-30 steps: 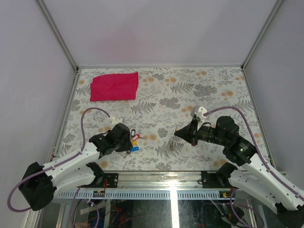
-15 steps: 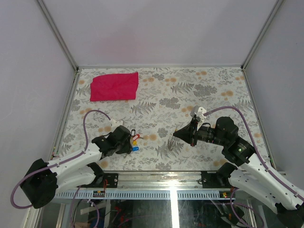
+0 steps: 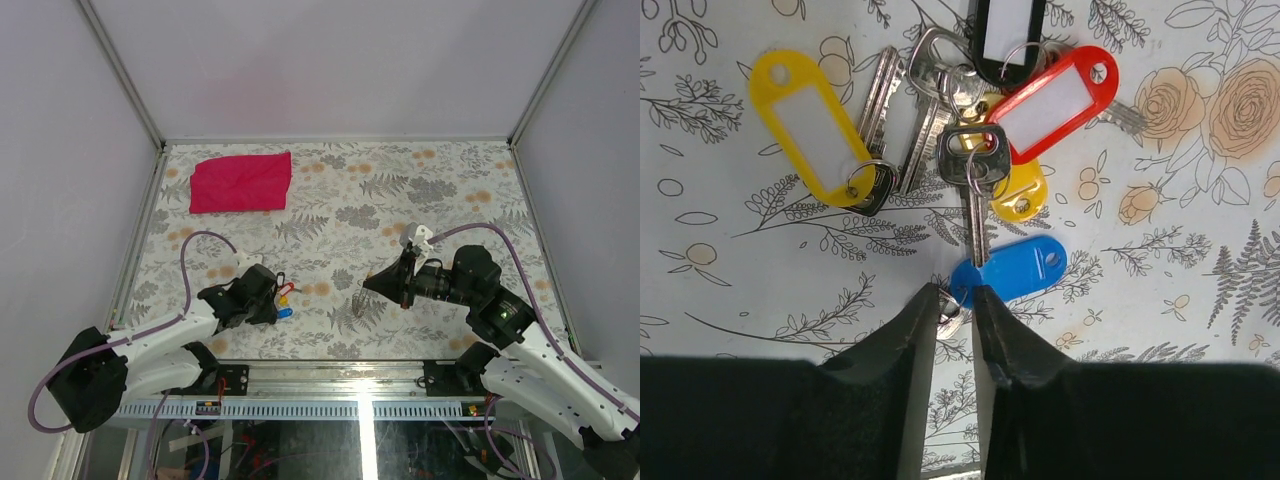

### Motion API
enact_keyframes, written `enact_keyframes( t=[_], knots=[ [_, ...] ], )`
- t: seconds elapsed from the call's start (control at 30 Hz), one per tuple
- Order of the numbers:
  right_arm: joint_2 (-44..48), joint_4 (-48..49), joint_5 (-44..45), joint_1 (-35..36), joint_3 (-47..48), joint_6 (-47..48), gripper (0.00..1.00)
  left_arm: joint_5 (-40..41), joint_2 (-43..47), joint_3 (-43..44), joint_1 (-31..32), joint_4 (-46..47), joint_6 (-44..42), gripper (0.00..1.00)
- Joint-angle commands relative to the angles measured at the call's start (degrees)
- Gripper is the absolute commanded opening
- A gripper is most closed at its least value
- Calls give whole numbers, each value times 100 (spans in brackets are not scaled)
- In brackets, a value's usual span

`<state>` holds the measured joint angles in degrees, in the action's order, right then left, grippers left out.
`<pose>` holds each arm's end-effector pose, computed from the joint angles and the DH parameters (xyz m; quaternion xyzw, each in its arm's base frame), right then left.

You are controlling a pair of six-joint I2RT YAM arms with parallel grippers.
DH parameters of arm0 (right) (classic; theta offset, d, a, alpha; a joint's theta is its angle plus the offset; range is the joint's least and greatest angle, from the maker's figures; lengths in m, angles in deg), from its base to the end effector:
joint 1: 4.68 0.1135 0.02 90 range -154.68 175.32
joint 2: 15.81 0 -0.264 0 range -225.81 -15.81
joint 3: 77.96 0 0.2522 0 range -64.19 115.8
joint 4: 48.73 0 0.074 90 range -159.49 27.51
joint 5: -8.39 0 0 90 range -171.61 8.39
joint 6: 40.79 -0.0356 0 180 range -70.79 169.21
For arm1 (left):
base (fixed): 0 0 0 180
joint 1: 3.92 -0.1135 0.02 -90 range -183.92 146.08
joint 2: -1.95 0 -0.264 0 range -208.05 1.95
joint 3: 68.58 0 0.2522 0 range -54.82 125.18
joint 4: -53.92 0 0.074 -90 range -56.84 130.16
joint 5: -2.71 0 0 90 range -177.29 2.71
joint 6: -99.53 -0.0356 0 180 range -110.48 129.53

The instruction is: Put the keys on the keyring

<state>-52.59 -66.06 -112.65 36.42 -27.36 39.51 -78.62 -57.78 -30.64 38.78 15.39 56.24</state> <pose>0.1068 0.1175 0.3254 -0.3664 0.6261 0.4592 0.5127 0.1324 -0.1149 0.1530 -0.0531 0.9626 -0.1277 0.2329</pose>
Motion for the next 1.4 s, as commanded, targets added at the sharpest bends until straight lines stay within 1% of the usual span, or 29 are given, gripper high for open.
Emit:
enact_keyframes(
  t=[0.0, 0.1, 0.23, 0.43, 0.57, 0.73, 0.9, 0.97, 1.07, 1.13, 1.2, 1.37],
  knots=[
    [-29, 453, -144, 25, 43, -72, 0, -29, -1, -44, 10, 280, -64, 18],
    [-55, 493, -164, 29, 43, -78, 0, -72, 31, -19, 11, 264, -92, 12],
    [-91, 539, -152, 29, 43, -88, 0, -101, 153, 55, 13, 181, -138, 0],
    [-56, 560, -89, 29, 19, -32, 0, -169, 323, 512, 12, -99, -417, 0],
    [31, 473, -1, 22, 50, 331, 0, -437, 442, 954, 65, -83, -846, 0],
    [204, 731, -145, 29, 13, 909, 0, -1016, 550, 1565, 220, 143, -1805, 0],
    [212, 891, -374, 29, 179, 1347, 0, -1917, 469, 2225, 251, 214, -2943, 0],
    [189, 775, -369, 17, 296, 1498, 0, -1958, 276, 2561, 248, -41, -3306, 0],
    [155, 528, -273, 29, 443, 1659, 0, -1646, -217, 3130, 248, -716, -3630, 0],
    [151, 416, -225, 28, 475, 1681, 0, -1616, -518, 3242, 248, -998, -3690, 0],
    [199, 357, -143, 28, 478, 1667, 0, -1724, -750, 3115, 275, -1013, -3619, 0],
    [436, 133, 311, 27, 448, 1598, 0, -1514, -1235, 2436, 689, -343, -2970, 0]
  ],
)
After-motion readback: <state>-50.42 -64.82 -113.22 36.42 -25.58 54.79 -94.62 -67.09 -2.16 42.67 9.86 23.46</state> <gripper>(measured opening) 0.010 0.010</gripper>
